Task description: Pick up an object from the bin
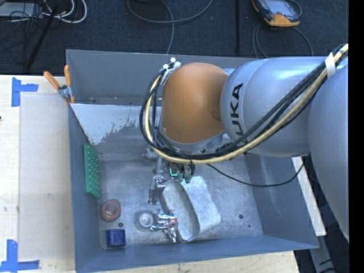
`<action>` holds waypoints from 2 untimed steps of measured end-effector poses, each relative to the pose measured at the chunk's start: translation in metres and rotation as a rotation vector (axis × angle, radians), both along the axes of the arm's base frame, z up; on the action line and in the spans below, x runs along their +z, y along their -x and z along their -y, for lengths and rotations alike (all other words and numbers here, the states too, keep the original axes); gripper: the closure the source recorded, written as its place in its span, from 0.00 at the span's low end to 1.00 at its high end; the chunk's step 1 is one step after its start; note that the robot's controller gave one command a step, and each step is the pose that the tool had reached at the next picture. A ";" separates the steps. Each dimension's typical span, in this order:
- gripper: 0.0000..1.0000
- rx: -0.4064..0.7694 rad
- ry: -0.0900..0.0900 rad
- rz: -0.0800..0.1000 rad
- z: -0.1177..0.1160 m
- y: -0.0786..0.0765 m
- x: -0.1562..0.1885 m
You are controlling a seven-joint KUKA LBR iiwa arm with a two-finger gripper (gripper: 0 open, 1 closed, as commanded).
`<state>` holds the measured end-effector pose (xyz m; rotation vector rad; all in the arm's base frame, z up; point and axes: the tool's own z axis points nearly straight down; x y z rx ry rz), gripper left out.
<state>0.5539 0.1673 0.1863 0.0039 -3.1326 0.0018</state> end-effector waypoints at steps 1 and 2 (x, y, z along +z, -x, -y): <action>0.00 -0.021 0.004 -0.006 0.058 0.059 -0.071; 0.00 -0.014 -0.002 0.010 0.040 0.054 -0.115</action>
Offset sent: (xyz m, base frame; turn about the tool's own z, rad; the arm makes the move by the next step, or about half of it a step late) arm -0.0545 -0.0543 -0.0660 0.0170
